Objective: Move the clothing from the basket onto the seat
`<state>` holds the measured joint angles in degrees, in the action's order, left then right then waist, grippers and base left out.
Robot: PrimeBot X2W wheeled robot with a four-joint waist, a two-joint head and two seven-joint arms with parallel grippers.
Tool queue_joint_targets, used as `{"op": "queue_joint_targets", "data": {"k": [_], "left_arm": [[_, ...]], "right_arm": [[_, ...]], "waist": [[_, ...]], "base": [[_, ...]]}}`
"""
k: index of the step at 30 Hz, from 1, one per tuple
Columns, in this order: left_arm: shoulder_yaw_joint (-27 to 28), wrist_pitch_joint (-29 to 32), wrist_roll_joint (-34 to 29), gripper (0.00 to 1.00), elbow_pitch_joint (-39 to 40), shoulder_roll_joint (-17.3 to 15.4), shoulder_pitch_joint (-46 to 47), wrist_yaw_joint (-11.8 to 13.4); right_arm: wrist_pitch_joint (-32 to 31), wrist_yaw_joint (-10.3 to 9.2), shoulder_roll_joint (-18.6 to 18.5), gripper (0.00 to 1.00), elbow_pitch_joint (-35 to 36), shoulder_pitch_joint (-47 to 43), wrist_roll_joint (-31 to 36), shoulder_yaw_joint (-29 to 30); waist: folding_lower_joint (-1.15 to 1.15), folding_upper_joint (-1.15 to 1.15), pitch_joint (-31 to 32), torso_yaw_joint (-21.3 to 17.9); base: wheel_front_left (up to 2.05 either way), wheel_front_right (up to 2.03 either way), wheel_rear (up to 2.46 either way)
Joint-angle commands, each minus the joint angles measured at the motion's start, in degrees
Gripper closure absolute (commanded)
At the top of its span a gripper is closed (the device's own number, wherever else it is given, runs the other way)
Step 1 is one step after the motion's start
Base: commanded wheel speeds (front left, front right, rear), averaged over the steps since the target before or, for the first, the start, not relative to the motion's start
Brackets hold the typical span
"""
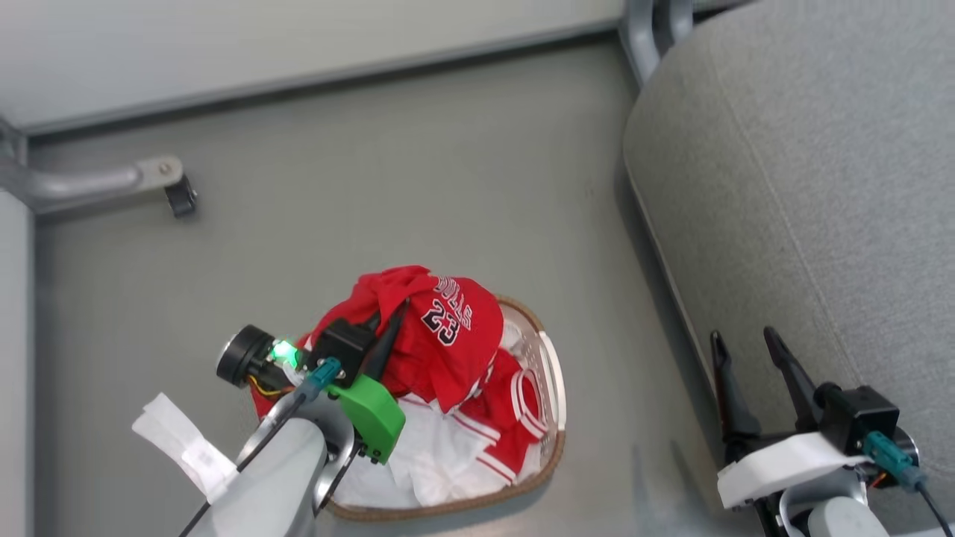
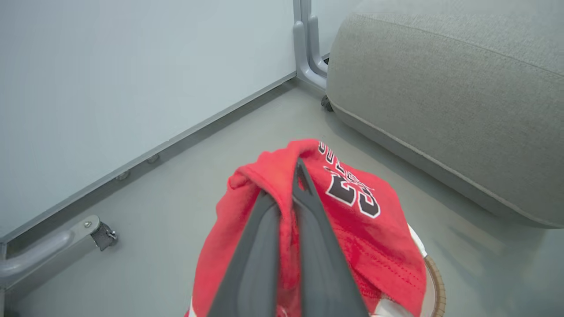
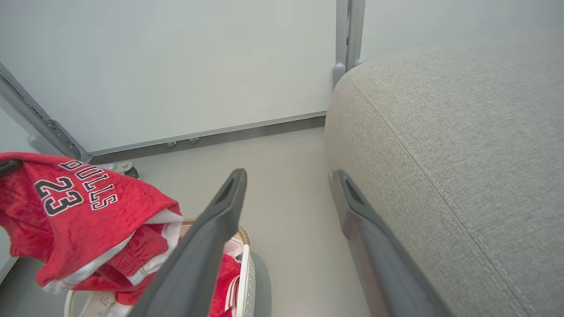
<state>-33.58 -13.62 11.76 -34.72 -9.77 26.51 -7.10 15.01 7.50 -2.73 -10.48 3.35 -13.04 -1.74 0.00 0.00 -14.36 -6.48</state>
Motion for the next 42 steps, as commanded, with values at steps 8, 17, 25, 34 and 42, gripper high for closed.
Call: {"op": "queue_joint_targets", "data": {"k": [8,17,25,34,42], "left_arm": [[-4.53,9.08,1.63,1.0,12.93,-5.76,7.23,-0.36],[-6.85,13.56,6.36,1.0,18.67,-9.86,17.6,-0.31],[-7.52,14.49,8.76,1.0,18.79,-9.63,23.17,-0.31],[-7.4,14.87,11.5,1.0,19.41,-7.78,23.06,-0.19],[-8.78,14.7,11.83,1.0,22.54,-5.95,22.28,0.15]], "right_arm": [[0.26,-0.02,-0.29,0.0,0.05,-2.28,1.18,-2.21],[0.26,-0.02,-0.28,0.0,0.9,2.95,4.23,-5.63],[0.26,-0.02,-0.26,0.0,2.22,8.63,2.59,-13.25],[0.24,-0.03,-0.28,0.0,-1.5,14.42,3.2,-18.05],[0.21,-0.04,-0.31,0.0,-9.37,19.79,7.1,-21.37]], "waist": [[0.0,0.0,13.82,1.37],[0.0,0.0,14.23,1.09],[0.0,0.0,14.36,1.21],[0.0,0.0,14.57,1.76],[0.0,0.0,14.86,3.39]], "base": [[0.0,0.0,0.0],[0.0,0.0,0.0],[0.0,0.0,0.0],[0.0,0.0,0.0],[0.0,0.0,0.0]]}}
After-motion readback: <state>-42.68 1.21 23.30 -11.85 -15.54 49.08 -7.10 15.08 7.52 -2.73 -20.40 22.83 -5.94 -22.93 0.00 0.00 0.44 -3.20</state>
